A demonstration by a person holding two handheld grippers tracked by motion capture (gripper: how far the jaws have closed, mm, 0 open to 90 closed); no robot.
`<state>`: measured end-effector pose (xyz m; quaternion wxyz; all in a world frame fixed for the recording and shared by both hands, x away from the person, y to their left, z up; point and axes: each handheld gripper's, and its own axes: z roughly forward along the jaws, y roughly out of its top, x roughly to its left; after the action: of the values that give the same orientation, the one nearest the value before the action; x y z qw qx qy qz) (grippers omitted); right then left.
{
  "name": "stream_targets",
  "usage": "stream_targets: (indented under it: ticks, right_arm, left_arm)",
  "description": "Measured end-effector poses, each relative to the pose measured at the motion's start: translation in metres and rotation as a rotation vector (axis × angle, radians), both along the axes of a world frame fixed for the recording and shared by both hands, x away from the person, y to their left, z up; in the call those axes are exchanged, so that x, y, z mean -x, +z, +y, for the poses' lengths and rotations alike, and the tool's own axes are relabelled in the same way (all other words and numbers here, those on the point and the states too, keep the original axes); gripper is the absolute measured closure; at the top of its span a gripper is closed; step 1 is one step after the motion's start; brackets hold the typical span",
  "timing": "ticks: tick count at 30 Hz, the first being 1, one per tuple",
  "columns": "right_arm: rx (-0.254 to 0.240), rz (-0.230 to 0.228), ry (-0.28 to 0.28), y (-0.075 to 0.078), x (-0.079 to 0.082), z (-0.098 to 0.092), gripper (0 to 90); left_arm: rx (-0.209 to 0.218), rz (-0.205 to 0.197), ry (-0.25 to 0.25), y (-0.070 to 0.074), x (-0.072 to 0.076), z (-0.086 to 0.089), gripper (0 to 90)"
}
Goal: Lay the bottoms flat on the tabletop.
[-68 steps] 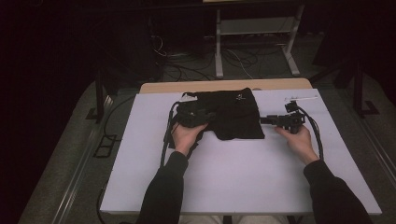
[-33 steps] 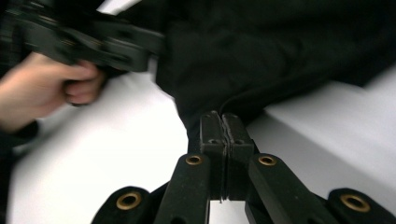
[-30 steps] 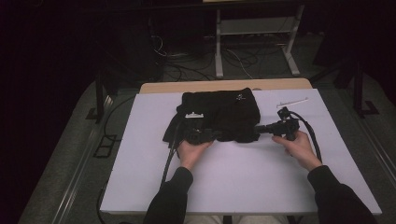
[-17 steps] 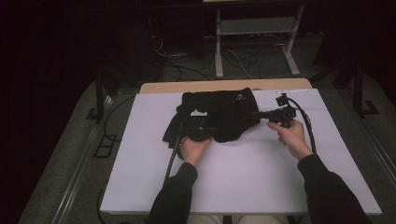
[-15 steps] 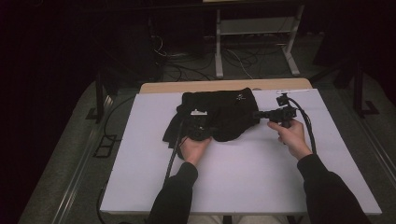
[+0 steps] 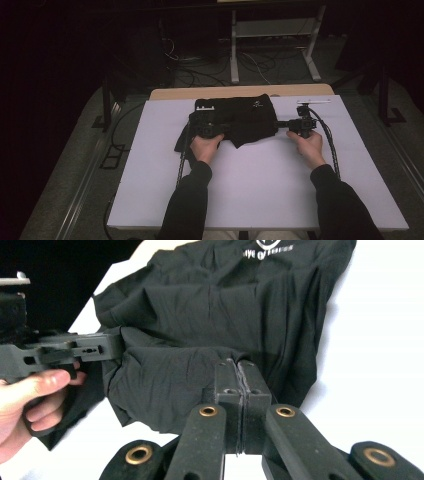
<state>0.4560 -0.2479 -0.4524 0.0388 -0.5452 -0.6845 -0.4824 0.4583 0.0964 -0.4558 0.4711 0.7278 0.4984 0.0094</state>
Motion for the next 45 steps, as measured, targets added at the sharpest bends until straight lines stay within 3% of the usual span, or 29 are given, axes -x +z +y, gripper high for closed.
stream_targets:
  ticks: [1,2,3,4,5,7,15,26,34,39,41,45]
  right_arm:
    - [0.004,0.004,0.006,-0.003,0.000,0.002,88.1]
    - [0.004,0.004,0.006,-0.003,0.000,0.002,88.1]
    - [0.007,0.006,0.009,-0.005,0.000,0.003,88.1]
    - [0.007,0.006,0.009,-0.005,0.000,0.003,88.1]
    - [0.006,0.007,0.010,-0.006,0.001,0.004,88.1]
    - [0.008,0.007,0.014,-0.006,0.001,0.004,88.1]
    - [0.012,0.000,0.029,-0.004,0.005,0.007,88.1]
    - [0.001,0.004,0.031,-0.002,0.006,0.011,88.1]
    - [-0.006,0.001,0.031,-0.003,0.006,0.011,88.1]
    - [-0.014,0.003,0.026,-0.003,0.006,0.011,88.1]
    - [-0.020,0.000,0.027,-0.003,0.007,0.012,88.1]
    - [-0.023,0.000,0.031,-0.003,0.007,0.012,88.1]
  left_arm:
    - [-0.002,0.000,-0.005,0.000,0.001,0.000,66.6]
    - [0.001,-0.007,-0.006,0.000,0.004,0.000,66.6]
    - [0.006,-0.009,-0.003,0.001,0.007,0.001,56.6]
    - [0.015,-0.004,-0.001,0.001,0.010,0.002,56.6]
    - [0.014,-0.002,0.000,0.002,0.013,0.002,50.1]
    - [0.011,0.003,0.007,0.003,0.025,0.004,48.1]
    - [0.020,0.009,0.027,0.007,0.045,0.008,40.5]
    - [0.038,0.028,0.019,0.002,0.064,0.010,39.0]
    - [0.037,0.048,-0.005,-0.008,0.069,-0.002,41.0]
    - [0.050,0.027,0.029,-0.011,0.069,-0.012,42.3]
    - [0.015,0.002,0.035,-0.011,0.068,-0.021,47.6]
    - [0.006,-0.006,0.044,-0.012,0.065,-0.029,57.4]
